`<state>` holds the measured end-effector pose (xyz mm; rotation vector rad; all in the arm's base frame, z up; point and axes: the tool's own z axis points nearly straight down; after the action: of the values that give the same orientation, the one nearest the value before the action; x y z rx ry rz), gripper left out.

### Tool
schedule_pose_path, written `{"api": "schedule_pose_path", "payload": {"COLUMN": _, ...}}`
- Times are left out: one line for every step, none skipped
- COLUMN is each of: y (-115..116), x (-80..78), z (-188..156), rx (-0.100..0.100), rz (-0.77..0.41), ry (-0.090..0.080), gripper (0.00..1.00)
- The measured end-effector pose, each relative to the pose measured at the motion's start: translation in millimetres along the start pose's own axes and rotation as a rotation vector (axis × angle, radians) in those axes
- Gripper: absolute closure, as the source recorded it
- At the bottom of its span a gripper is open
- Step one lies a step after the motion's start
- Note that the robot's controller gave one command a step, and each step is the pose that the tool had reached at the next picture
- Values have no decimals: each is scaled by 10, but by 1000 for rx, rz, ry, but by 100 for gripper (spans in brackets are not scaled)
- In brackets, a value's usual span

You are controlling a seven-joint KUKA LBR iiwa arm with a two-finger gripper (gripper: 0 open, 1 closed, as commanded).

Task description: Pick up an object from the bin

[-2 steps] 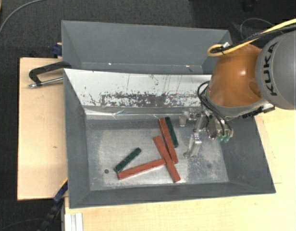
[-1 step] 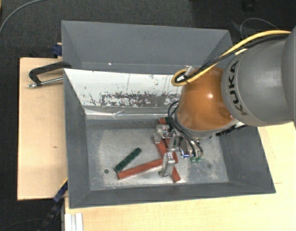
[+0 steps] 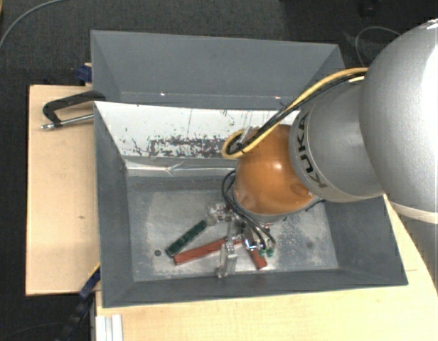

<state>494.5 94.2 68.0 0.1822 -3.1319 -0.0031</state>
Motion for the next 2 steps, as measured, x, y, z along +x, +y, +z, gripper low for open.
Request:
{"api": "schedule_pose_path", "payload": {"y": 712, "x": -219, "z": -29, "rx": -3, "rz": -39, "ry": -11, "gripper": 0}}
{"api": "schedule_pose_path", "payload": {"y": 667, "x": -211, "z": -25, "rx": 0, "rz": -33, "ry": -8, "gripper": 100}}
